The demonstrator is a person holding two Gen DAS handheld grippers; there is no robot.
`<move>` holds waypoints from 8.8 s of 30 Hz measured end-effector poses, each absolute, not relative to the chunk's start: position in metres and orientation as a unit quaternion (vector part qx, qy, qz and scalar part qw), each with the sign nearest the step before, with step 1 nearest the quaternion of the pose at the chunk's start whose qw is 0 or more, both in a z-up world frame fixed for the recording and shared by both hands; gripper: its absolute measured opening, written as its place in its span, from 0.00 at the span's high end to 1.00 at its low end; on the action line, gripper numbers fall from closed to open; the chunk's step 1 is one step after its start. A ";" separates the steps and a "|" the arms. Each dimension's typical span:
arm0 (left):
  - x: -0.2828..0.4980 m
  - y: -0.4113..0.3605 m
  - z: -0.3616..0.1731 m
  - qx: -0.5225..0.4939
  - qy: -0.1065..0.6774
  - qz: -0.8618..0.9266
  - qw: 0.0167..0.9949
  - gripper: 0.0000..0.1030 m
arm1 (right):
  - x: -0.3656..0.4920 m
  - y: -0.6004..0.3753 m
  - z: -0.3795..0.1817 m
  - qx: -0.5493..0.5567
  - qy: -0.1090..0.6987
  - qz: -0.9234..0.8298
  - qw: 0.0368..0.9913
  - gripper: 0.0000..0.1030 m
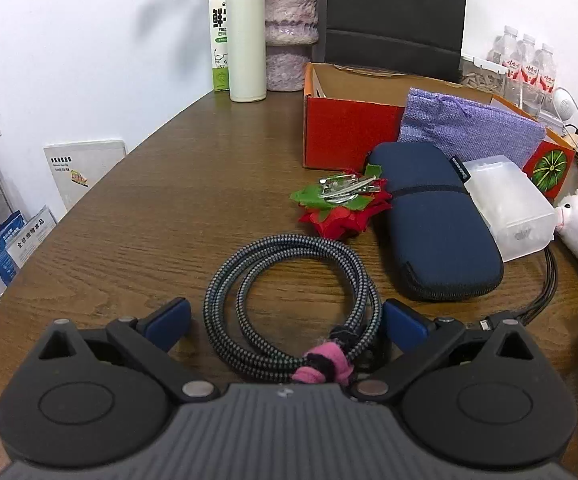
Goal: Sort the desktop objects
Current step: 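Grasp the beige tag with the right tool while the left tool grasps the braided cable, then carry tag and cable over the cardboard box and lower them inside, then open both tools to release tag and cable, then withdraw, then grasp the plush toy with the right tool while the left tool grasps the felt ornament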
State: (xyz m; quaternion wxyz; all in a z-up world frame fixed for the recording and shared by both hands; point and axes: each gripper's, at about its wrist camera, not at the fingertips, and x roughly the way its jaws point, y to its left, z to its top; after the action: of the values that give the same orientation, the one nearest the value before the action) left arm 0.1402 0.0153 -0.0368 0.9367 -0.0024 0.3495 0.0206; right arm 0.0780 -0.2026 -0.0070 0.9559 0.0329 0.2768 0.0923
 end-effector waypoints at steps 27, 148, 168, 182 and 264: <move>0.100 0.022 0.005 -0.021 0.269 -0.002 0.963 0.13 | 0.061 -0.203 0.016 0.035 0.236 0.096 0.966 0.72; 0.350 -0.070 0.025 -0.003 0.264 -0.066 0.962 0.00 | 0.350 -0.246 0.053 -0.007 0.286 0.045 0.957 0.11; 0.280 -0.051 0.052 -0.037 0.207 -0.070 0.975 0.00 | 0.283 -0.238 0.081 -0.019 0.233 0.041 0.971 0.10; 0.218 -0.039 0.049 -0.041 0.217 -0.074 0.973 0.00 | 0.220 -0.243 0.080 -0.011 0.228 0.020 0.973 0.10; 0.205 0.022 -0.013 -0.063 0.326 -0.029 0.943 0.00 | 0.155 -0.277 0.007 -0.003 0.240 0.043 0.970 0.11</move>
State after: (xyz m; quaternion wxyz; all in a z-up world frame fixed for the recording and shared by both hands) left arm 0.2049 0.0221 -0.0131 0.9426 -0.0635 0.3265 -0.0289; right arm 0.1551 -0.2767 0.0070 0.9699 -0.0027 0.2399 0.0425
